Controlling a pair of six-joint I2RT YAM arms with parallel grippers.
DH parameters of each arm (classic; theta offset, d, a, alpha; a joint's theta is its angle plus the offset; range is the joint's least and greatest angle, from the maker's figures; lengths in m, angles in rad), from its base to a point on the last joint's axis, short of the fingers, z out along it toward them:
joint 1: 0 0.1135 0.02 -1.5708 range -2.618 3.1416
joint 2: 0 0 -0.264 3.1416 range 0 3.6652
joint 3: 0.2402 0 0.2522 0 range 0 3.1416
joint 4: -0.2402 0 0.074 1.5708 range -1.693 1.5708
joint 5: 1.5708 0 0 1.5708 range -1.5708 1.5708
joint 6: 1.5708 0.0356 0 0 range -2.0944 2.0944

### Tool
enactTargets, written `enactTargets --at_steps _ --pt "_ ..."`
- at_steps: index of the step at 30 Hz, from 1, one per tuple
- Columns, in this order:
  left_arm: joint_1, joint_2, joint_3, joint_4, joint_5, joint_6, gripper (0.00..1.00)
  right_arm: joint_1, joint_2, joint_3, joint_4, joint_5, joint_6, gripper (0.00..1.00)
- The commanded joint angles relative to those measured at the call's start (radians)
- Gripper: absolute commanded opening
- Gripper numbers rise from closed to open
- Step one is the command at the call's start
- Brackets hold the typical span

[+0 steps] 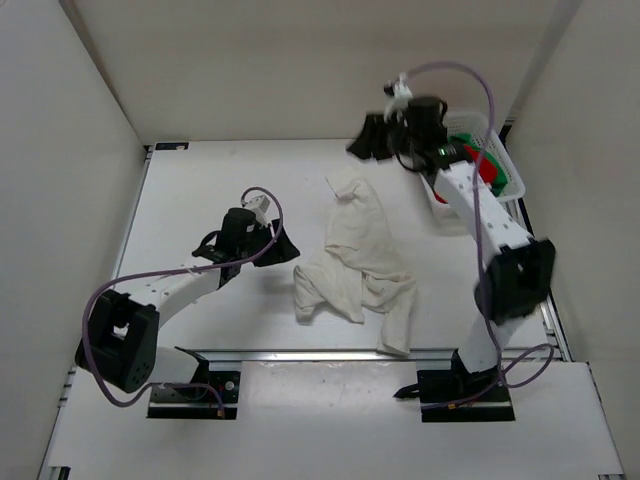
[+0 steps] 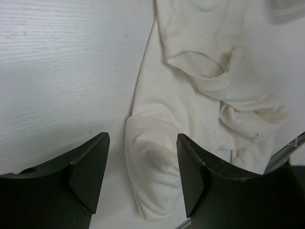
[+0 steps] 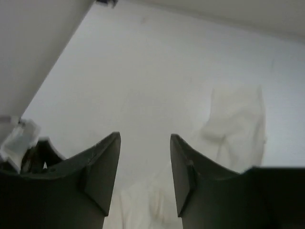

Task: Fold and stack the t-shirts
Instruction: Move the tshirt to the center of the board, then flatten out the tshirt

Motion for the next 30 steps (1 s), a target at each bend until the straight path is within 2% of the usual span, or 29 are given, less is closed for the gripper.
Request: enactTargets --at_steps 1,2,4,6,7,8,12,15,17,18,20,23,26,28,30 --pt "-0.047 0.056 0.051 -0.077 -0.080 0.070 0.70 -0.019 -0.333 -0.631 0.127 0.160 0.038 0.44" --pt "-0.061 0.074 0.050 -0.073 -0.069 0.066 0.72 -0.012 -0.406 -0.762 0.170 0.154 0.052 0.42" --pt "-0.086 0.096 0.053 -0.080 -0.057 0.078 0.71 0.002 -0.496 -0.913 0.203 0.132 0.069 0.18" --pt "-0.104 0.110 0.068 -0.092 -0.064 0.083 0.68 0.049 -0.579 -1.048 0.198 0.135 0.064 0.11" --pt "-0.121 0.108 0.086 -0.096 -0.086 0.090 0.66 0.098 -0.597 -1.082 0.191 0.163 0.061 0.04" --pt "-0.121 0.097 0.102 -0.100 -0.098 0.096 0.66 0.149 -0.626 -1.122 0.177 0.203 0.067 0.01" --pt "-0.113 0.059 0.166 -0.066 -0.166 0.087 0.67 0.260 -0.725 -1.300 0.224 0.232 0.141 0.07" --pt "-0.144 0.138 0.275 -0.128 -0.199 0.116 0.67 0.292 -0.789 -1.391 0.247 0.272 0.190 0.15" --pt "-0.185 0.197 0.339 -0.178 -0.203 0.130 0.67 0.295 -0.832 -1.420 0.228 0.329 0.197 0.24" --pt "-0.220 0.235 0.376 -0.181 -0.216 0.132 0.67 0.278 -0.856 -1.428 0.203 0.351 0.193 0.26" --pt "-0.268 0.304 0.416 -0.192 -0.227 0.141 0.68 0.249 -0.909 -1.448 0.181 0.352 0.190 0.36" --pt "-0.325 0.404 0.456 -0.180 -0.216 0.150 0.69 0.189 -1.011 -1.480 0.181 0.330 0.191 0.43" --pt "-0.348 0.481 0.514 -0.157 -0.189 0.162 0.74 0.143 -1.064 -1.497 0.162 0.295 0.197 0.45" --pt "-0.365 0.530 0.563 -0.169 -0.212 0.176 0.83 0.136 -1.081 -1.501 0.145 0.296 0.199 0.46" --pt "-0.371 0.553 0.580 -0.162 -0.225 0.195 0.86 0.117 -1.104 -1.504 0.132 0.293 0.198 0.48"
